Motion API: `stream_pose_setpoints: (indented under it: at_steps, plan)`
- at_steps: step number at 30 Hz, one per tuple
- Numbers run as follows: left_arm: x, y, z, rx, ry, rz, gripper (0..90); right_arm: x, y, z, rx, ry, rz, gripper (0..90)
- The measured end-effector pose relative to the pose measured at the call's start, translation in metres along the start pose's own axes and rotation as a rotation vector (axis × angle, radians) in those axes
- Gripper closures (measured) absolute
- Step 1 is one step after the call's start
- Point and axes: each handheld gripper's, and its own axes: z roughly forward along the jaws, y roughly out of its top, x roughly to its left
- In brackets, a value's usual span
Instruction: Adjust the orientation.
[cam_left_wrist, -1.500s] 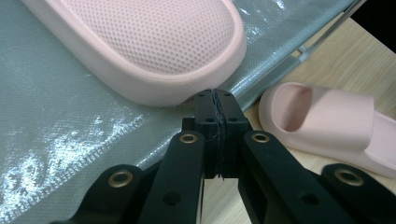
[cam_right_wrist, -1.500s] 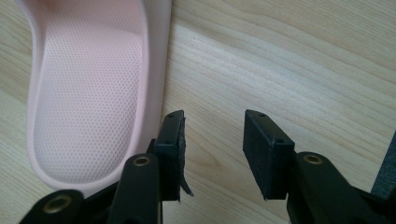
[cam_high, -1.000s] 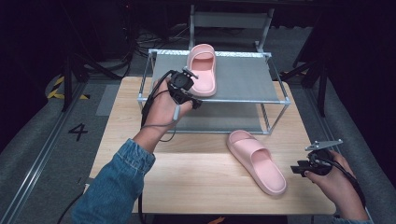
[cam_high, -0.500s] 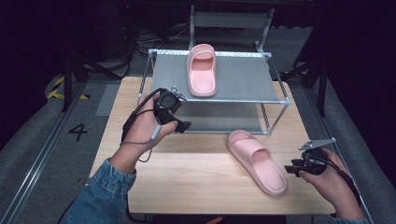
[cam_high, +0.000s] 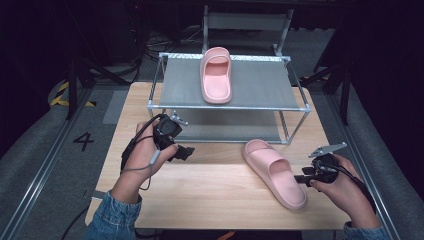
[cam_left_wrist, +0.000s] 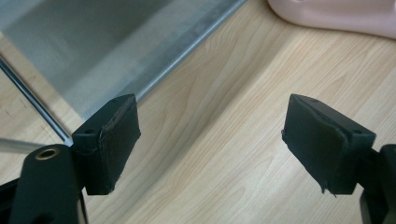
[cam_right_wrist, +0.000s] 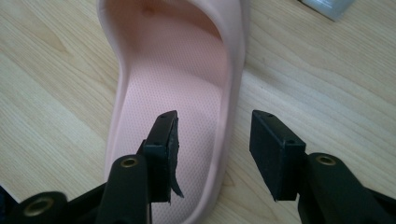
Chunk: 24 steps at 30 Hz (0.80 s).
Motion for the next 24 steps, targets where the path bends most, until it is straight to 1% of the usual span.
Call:
stream_pose_setpoints:
  at_steps: [2,5,6,7,9,10,11,12,13,15,16,17,18,19,20,23,24]
  plan:
    - [0.001,-0.007,0.002,-0.004,0.008,-0.011,19.3,0.001,0.003,0.001,0.002,-0.002,-0.006,53.2]
    - [0.003,-0.017,0.005,0.000,0.019,-0.020,19.3,0.005,0.008,0.004,-0.003,0.013,-0.019,53.2]
    - [0.003,-0.019,0.005,0.005,0.018,-0.022,19.3,0.007,0.009,0.005,-0.001,0.022,-0.023,53.3]
    - [0.003,-0.022,0.006,-0.004,0.018,-0.026,19.3,0.008,0.010,0.006,0.002,0.026,-0.025,53.3]
    - [0.004,-0.028,0.010,-0.003,0.009,-0.030,19.1,0.011,0.012,0.008,0.004,0.036,-0.032,53.3]
    - [0.004,-0.030,0.011,0.010,0.007,-0.031,19.2,0.012,0.013,0.009,0.003,0.037,-0.036,53.3]
    - [0.005,-0.033,0.014,0.024,0.004,-0.021,19.2,0.013,0.014,0.009,0.002,0.037,-0.040,53.3]
    - [0.006,-0.035,0.015,0.027,0.009,-0.018,19.2,0.014,0.016,0.009,-0.003,0.043,-0.045,53.3]
    - [0.007,-0.037,0.017,0.025,0.005,-0.026,19.1,0.015,0.017,0.009,-0.005,0.044,-0.047,53.3]
    - [0.008,-0.043,0.021,0.046,0.010,-0.028,19.0,0.017,0.019,0.009,-0.010,0.055,-0.052,53.4]
    - [0.008,-0.044,0.022,0.048,0.005,-0.035,19.0,0.019,0.020,0.009,-0.014,0.062,-0.054,53.5]
    - [0.007,-0.047,0.023,0.060,0.002,-0.038,19.0,0.019,0.021,0.010,-0.016,0.064,-0.054,53.6]
    - [0.007,-0.048,0.026,0.058,0.000,-0.031,18.9,0.020,0.022,0.011,-0.017,0.070,-0.058,53.7]
    - [0.006,-0.050,0.028,0.070,-0.008,-0.029,18.7,0.021,0.022,0.013,-0.018,0.073,-0.063,53.7]
    - [0.006,-0.052,0.030,0.077,-0.005,-0.023,18.5,0.023,0.023,0.014,-0.014,0.079,-0.067,53.7]
    - [0.005,-0.056,0.036,0.104,-0.012,-0.024,18.6,0.026,0.025,0.017,-0.019,0.088,-0.074,54.1]
    - [0.005,-0.056,0.036,0.104,-0.012,-0.024,18.8,0.026,0.025,0.017,-0.019,0.088,-0.074,54.1]
